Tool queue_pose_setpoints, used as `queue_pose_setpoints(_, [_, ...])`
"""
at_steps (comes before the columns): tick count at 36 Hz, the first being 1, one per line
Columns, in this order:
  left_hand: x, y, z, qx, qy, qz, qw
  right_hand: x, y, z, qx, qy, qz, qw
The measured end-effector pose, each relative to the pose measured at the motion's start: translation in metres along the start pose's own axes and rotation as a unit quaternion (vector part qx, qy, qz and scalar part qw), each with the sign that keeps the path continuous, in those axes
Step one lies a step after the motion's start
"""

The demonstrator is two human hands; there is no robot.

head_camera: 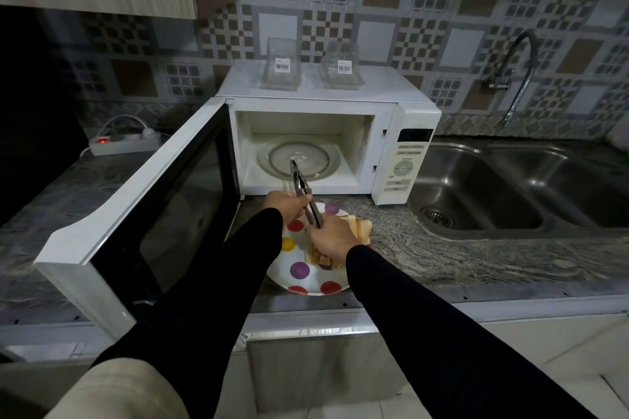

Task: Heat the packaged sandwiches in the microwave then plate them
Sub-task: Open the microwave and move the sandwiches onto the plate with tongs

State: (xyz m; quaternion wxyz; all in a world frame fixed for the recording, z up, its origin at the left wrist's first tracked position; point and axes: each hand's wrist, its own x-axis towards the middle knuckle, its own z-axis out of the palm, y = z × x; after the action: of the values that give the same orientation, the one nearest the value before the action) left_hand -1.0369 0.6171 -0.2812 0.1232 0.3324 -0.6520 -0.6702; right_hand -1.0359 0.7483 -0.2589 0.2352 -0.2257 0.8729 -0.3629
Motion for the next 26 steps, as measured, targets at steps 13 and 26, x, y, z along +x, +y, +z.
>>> queue_pose_setpoints(13, [-0.01, -0.038, -0.019, 0.209, 0.001, -0.068, 0.976, -0.007, 0.017, 0.041, -0.097, -0.086, 0.046, 0.99])
queue_pose_setpoints(26, [-0.011, -0.059, -0.027, 0.381, 0.006, -0.078, 0.921, -0.003, 0.029, 0.057, -0.173, -0.076, 0.034, 0.981])
